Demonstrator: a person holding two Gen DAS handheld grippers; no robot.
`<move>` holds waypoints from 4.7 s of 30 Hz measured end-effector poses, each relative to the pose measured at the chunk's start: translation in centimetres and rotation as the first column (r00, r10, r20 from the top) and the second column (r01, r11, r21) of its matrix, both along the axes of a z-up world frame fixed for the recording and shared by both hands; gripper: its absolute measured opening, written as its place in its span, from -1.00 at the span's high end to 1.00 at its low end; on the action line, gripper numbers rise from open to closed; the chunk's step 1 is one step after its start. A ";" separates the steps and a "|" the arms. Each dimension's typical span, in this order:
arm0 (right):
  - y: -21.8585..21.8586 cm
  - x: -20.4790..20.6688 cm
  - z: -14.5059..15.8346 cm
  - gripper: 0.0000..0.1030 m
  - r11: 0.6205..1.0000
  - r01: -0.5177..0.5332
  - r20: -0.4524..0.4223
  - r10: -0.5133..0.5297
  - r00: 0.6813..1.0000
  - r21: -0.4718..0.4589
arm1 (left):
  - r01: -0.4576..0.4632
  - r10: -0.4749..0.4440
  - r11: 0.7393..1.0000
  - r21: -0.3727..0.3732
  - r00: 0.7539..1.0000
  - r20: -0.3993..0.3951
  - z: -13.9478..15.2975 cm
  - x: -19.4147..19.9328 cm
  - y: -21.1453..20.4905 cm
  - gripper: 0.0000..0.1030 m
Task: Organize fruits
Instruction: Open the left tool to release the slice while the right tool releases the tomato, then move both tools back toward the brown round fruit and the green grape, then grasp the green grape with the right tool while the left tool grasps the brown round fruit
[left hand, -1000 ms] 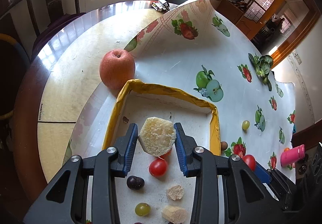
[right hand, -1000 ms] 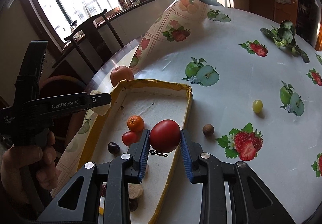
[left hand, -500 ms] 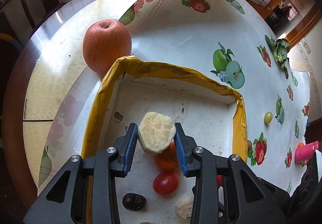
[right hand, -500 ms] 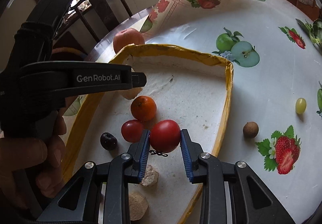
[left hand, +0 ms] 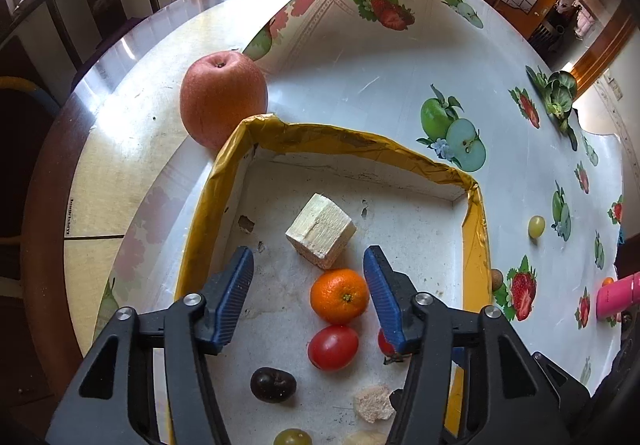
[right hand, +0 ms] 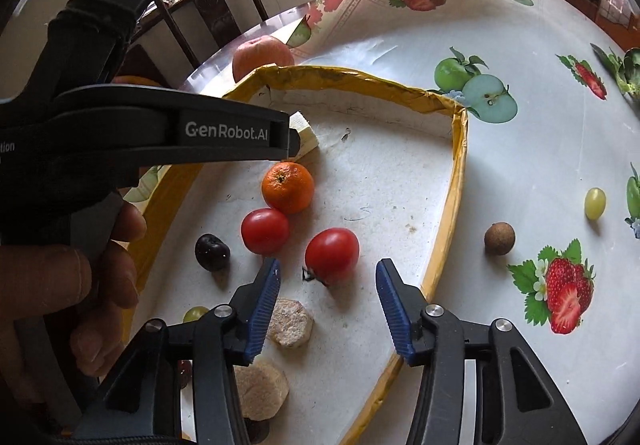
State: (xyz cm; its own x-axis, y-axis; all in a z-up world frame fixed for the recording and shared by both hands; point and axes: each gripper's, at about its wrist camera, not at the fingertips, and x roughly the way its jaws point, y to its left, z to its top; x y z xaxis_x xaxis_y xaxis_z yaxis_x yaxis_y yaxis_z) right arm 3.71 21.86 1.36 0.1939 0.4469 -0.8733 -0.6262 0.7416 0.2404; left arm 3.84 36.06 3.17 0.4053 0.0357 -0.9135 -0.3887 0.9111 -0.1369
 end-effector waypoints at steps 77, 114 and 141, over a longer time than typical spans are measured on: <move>-22.8 3.8 3.6 0.02 0.907 0.413 0.026 -0.416 0.909 0.088 | 0.213 -0.217 0.973 -0.093 0.976 -0.034 -1.5 3.0 -16.4 -0.09; -19.8 8.6 0.8 0.55 0.917 0.389 0.001 -0.391 0.921 0.092 | 0.276 -0.277 0.957 -0.094 0.961 0.007 -1.1 1.8 -15.0 0.70; -17.7 -5.4 7.8 0.55 0.945 0.285 0.053 -0.297 0.954 0.161 | 0.214 -0.209 0.977 -0.025 0.969 0.135 5.8 -10.2 -11.0 0.70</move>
State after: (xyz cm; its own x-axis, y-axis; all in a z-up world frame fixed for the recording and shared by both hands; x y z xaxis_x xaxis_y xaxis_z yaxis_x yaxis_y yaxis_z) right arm -1.70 4.19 9.16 0.3975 0.4859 -0.7784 -0.4091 0.8531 0.3237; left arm -6.31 25.04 8.98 0.5163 -0.0982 -0.8508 -0.1641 0.9636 -0.2108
